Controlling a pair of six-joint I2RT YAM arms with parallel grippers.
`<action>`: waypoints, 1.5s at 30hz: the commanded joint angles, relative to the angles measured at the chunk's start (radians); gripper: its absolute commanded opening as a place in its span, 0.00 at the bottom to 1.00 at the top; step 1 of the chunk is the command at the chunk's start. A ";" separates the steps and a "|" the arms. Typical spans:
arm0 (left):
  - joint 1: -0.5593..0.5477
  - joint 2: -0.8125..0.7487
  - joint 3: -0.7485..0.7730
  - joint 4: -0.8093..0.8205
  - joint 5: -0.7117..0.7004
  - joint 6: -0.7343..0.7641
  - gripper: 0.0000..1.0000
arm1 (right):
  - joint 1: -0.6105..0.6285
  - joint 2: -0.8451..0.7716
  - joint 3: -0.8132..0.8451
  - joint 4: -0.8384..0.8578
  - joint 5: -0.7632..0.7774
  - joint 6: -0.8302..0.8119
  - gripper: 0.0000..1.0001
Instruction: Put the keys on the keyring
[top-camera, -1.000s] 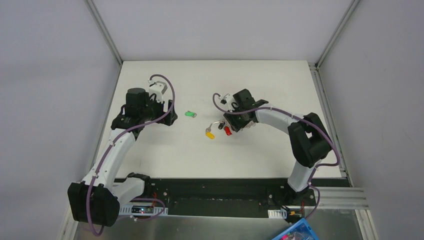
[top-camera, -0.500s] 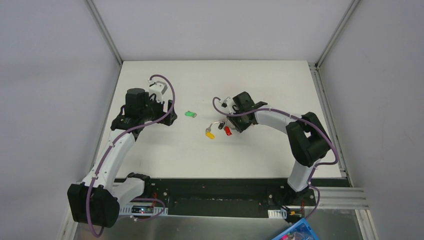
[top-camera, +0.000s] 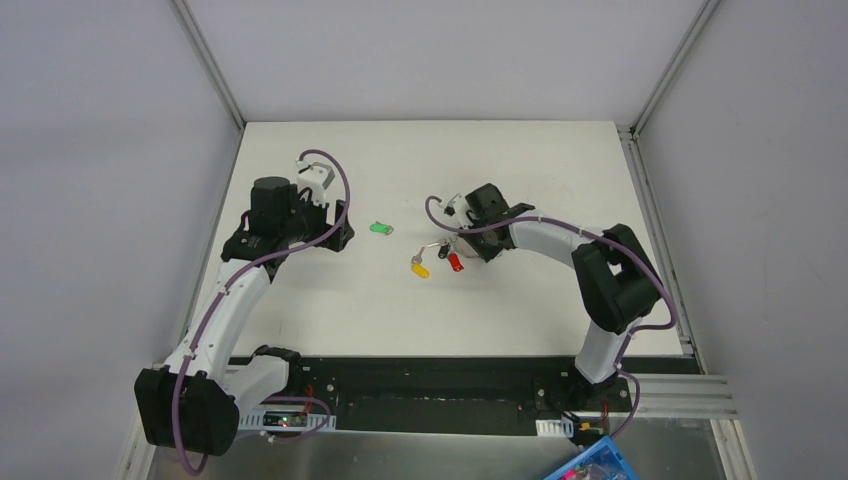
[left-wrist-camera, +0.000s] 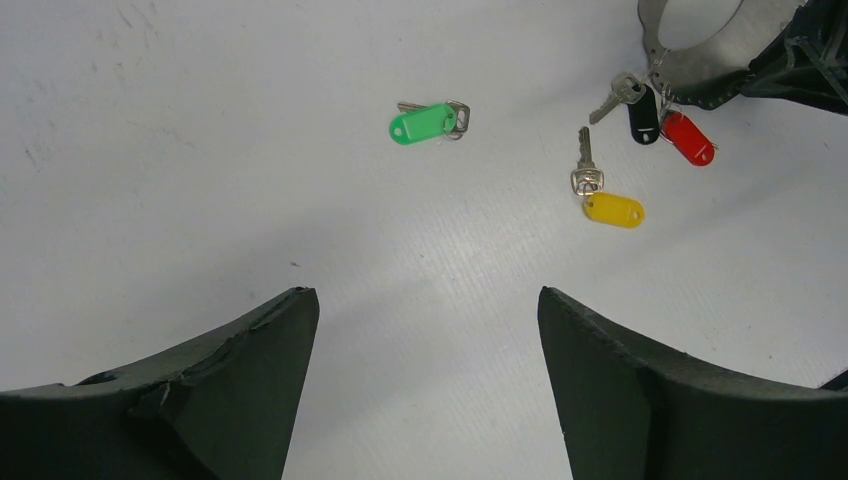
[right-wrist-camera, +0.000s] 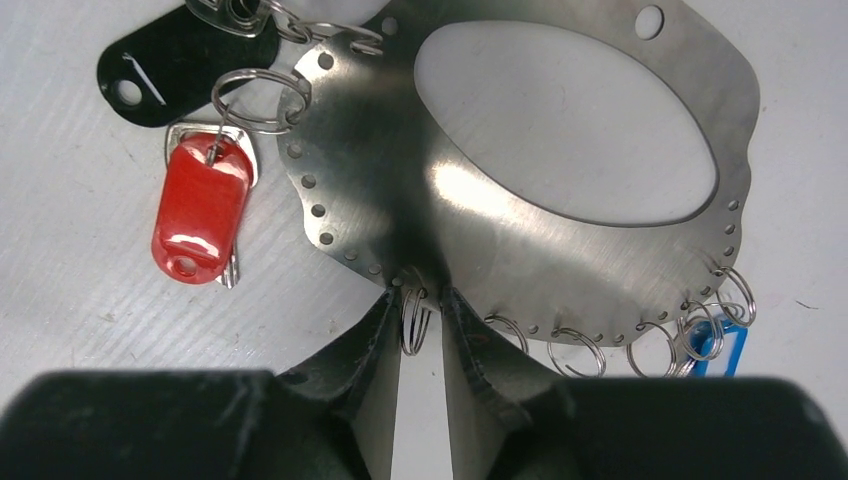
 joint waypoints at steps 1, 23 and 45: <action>-0.005 -0.020 -0.001 0.035 0.017 0.011 0.83 | 0.005 -0.048 0.008 -0.033 0.044 -0.028 0.23; -0.005 -0.014 -0.001 0.037 0.027 0.011 0.81 | 0.004 -0.060 0.007 -0.050 0.046 -0.047 0.12; -0.186 0.308 0.163 -0.057 -0.006 0.090 0.82 | -0.084 -0.322 -0.060 -0.015 -0.168 -0.018 0.00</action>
